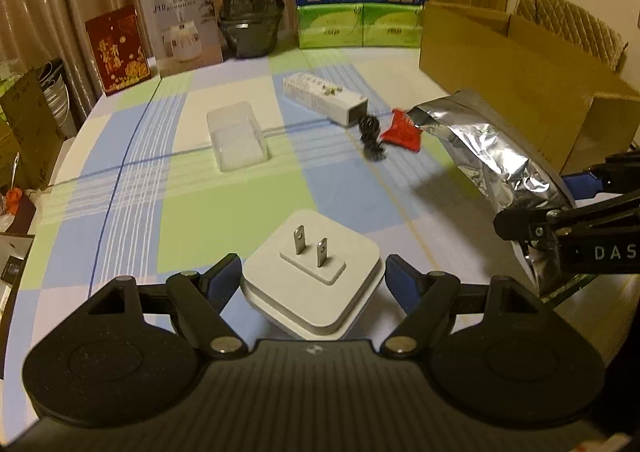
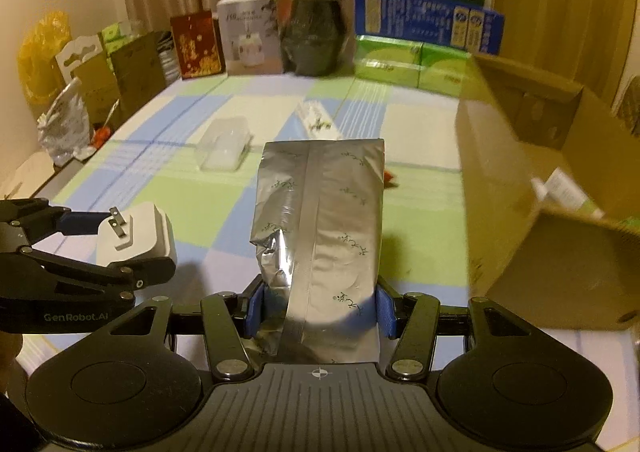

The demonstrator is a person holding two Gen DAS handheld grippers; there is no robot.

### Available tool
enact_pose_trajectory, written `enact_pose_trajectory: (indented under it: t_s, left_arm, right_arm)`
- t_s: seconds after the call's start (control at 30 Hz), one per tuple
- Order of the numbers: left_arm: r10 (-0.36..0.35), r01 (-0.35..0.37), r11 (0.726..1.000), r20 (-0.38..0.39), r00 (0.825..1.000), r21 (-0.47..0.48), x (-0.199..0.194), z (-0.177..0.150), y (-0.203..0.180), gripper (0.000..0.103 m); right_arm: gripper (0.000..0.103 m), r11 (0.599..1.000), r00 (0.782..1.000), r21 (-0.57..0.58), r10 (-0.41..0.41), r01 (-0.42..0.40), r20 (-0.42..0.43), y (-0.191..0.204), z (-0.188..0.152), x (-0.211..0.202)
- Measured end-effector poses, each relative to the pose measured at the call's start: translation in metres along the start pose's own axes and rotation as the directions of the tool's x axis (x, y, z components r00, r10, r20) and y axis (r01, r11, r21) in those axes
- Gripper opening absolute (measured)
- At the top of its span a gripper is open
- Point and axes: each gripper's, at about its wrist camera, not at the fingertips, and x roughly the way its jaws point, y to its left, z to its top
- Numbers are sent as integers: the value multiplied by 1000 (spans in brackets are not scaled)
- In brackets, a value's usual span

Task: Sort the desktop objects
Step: 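Carry the foil bag and white plug over the cardboard box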

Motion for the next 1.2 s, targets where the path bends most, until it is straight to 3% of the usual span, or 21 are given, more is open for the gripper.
enact_pose_trajectory:
  t_s: [0.5,1.2]
  left_arm:
    - [-44,46,999,57,997,-25,-46,44,-55,75]
    - [-170,165,984,83,982,67,-51,105,-168,75]
  right_arm:
    - [51,996,995,69,-65,60,78,-49,15,-78]
    - [51,961,966,173,-234,214,109,-153,0,-144]
